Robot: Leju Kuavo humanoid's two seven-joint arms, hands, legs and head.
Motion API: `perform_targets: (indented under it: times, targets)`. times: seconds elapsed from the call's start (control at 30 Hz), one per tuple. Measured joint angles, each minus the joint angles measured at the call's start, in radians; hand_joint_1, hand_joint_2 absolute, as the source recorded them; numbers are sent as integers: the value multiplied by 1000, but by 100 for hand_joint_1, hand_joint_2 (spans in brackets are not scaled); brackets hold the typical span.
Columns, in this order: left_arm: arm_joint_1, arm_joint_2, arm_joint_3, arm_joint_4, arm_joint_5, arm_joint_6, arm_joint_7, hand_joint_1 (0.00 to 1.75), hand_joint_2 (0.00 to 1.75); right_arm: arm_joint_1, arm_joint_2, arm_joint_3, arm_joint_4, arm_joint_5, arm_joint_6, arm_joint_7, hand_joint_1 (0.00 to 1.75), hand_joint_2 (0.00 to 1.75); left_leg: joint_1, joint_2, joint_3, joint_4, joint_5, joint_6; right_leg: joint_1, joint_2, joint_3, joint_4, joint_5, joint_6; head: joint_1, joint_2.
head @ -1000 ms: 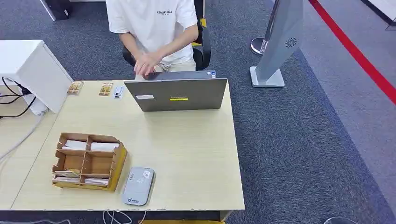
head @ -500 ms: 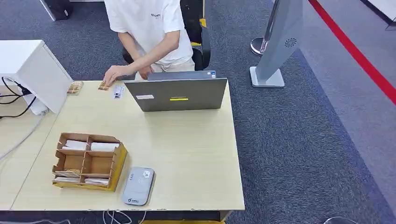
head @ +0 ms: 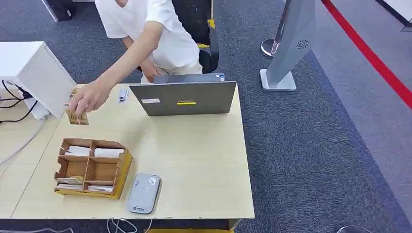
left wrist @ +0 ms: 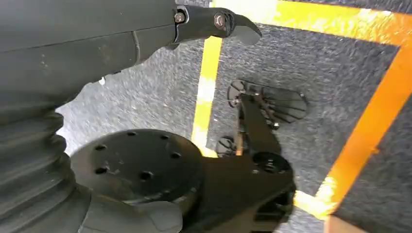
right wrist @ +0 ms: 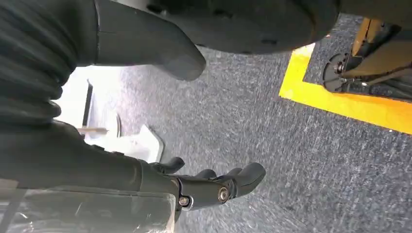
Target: Pass the card to the sensor for recognition and then transmit it.
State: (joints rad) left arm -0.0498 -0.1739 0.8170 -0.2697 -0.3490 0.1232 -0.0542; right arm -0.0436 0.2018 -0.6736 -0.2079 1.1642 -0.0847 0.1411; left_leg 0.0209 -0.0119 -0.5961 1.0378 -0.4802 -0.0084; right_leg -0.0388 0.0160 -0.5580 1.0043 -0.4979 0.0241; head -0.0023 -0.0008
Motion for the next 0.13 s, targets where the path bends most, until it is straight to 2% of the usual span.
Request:
perform_targets:
  times: [0.07,0.1,0.13]
  targets:
    - [9,7,-39,0,15,-6,2,0,175,8,-9,21,-5,-54,3,-8,0,175,0,0,0,0,0,0,0,0,0,0,0,0,0,0]
    - [13,11,-57,0,23,-8,2,0,175,12,-12,33,-8,-79,5,-11,0,0,0,0,0,0,0,0,0,0,0,0,0,0,0,0]
    - [17,16,-77,0,32,-10,3,0,175,16,-17,46,-11,-109,9,-15,0,0,0,0,0,0,0,0,0,0,0,0,0,0,0,0]
